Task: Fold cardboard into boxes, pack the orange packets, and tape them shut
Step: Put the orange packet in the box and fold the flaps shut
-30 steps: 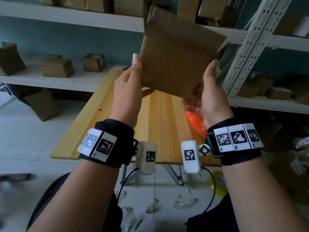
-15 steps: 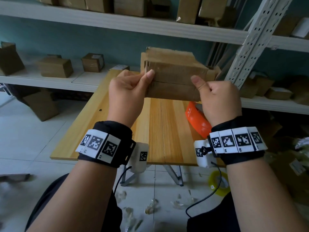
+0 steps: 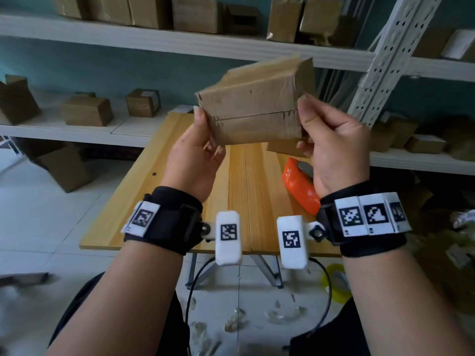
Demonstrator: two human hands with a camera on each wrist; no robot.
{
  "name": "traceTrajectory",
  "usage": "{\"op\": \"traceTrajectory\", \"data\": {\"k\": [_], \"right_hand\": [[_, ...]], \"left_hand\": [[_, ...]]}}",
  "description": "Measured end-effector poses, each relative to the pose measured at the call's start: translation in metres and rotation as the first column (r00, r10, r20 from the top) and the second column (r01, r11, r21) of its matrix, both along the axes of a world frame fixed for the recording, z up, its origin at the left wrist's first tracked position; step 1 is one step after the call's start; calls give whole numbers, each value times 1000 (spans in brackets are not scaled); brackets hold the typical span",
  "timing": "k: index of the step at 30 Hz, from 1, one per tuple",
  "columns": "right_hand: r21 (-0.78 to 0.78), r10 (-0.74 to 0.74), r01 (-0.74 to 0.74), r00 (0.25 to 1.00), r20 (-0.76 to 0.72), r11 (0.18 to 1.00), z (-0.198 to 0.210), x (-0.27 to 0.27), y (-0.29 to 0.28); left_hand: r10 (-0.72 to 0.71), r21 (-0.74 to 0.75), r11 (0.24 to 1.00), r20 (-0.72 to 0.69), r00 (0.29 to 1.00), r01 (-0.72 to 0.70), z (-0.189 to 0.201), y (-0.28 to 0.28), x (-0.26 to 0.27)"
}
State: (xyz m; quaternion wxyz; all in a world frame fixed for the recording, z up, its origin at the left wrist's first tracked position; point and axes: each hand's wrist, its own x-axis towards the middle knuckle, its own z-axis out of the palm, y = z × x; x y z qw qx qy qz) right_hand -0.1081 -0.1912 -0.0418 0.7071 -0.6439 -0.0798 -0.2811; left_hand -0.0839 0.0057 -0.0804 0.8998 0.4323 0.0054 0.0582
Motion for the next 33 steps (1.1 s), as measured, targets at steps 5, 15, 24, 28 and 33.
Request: {"op": "traceTrajectory", "data": {"k": [5, 15, 24, 28, 33], "right_hand": [[231, 236, -201, 962, -137, 952, -4, -3, 3], [201, 198, -182, 978, -62, 962, 1, -7, -4], [-426, -228, 224, 973, 43, 876, -20, 8, -11], [-508, -259, 222, 966, -2, 832, -23, 10, -16], [-460, -229, 152, 966, -116, 875, -23, 7, -15]], "left_hand": [[-58, -296, 953, 23, 998, 63, 4, 9, 6], [-139, -108, 977, 318, 938, 181, 5, 13, 3], [168, 242, 947, 183, 969, -210, -1, -3, -10], [82, 238, 965, 136, 987, -113, -4, 1, -9], [17, 168, 985, 149, 989, -42, 1, 7, -10]]}}
